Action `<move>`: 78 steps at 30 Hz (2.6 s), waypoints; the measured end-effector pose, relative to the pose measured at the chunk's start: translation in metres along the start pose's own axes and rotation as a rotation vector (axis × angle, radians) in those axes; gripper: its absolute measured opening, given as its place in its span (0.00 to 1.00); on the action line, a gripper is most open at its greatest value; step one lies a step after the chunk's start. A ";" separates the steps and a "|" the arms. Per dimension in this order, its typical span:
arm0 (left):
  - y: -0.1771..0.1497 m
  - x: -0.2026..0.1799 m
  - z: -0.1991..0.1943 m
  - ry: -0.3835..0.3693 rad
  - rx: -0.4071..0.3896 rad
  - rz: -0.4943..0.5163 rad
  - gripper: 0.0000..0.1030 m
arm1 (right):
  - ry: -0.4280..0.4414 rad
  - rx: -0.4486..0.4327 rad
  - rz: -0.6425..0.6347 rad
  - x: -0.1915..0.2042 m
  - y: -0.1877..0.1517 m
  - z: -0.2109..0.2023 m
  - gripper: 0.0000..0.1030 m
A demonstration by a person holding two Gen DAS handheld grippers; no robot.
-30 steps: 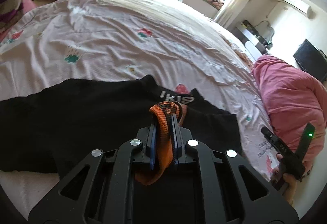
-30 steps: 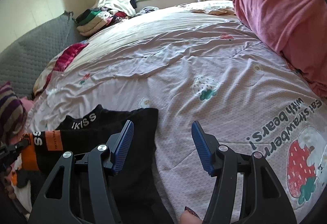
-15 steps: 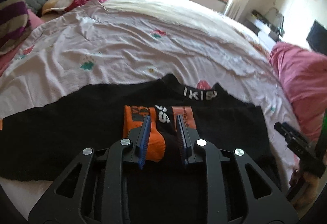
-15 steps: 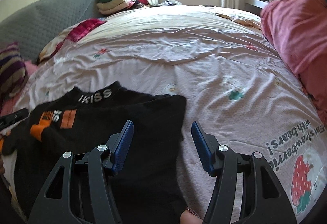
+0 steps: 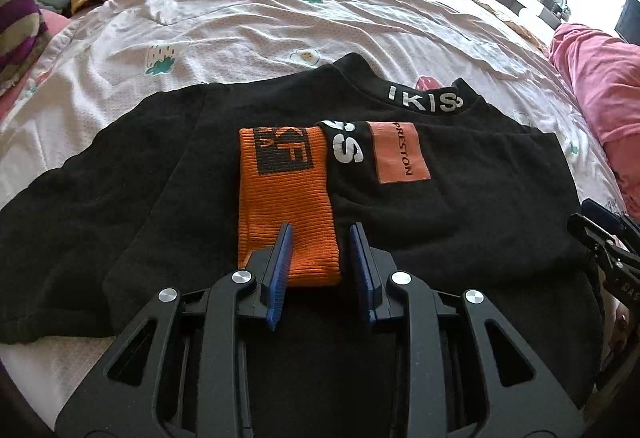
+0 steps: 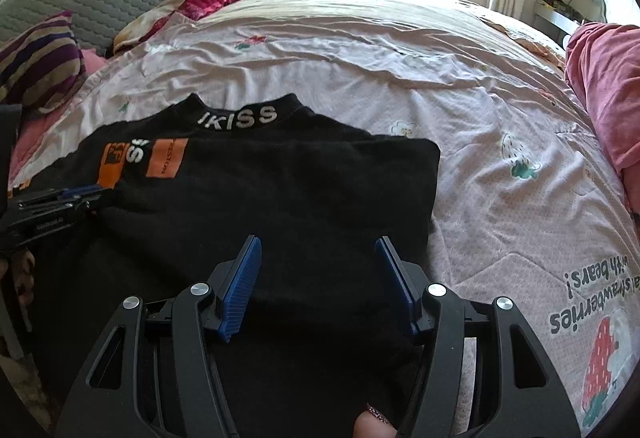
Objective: Fold small clothes
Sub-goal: 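Move the left tool to the other sleeve's orange cuff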
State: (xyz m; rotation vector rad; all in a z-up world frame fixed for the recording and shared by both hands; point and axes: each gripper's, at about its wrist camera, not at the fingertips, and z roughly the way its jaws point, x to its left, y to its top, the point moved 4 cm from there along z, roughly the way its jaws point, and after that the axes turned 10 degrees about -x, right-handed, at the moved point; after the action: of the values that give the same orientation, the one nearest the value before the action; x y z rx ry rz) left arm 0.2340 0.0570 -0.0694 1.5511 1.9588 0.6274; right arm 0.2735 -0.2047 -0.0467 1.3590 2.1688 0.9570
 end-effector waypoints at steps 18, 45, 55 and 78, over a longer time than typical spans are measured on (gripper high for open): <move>-0.002 0.003 -0.017 -0.071 -0.027 0.002 0.31 | 0.063 0.013 0.061 0.020 0.000 0.001 0.76; -0.012 0.076 -0.097 0.099 -0.222 -0.122 0.90 | 0.130 -0.177 0.093 0.064 0.021 -0.037 0.95; -0.014 0.122 -0.119 0.193 -0.275 -0.217 0.91 | 0.162 -0.206 0.035 0.100 0.027 -0.046 0.95; -0.032 0.233 -0.150 0.402 -0.299 -0.409 0.91 | 0.194 -0.197 -0.024 0.182 0.035 -0.040 0.95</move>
State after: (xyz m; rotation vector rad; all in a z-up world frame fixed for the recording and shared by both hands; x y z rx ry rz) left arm 0.0683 0.2745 -0.0120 0.8543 2.2549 1.0527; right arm 0.1889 -0.0449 0.0092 1.1880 2.1539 1.3027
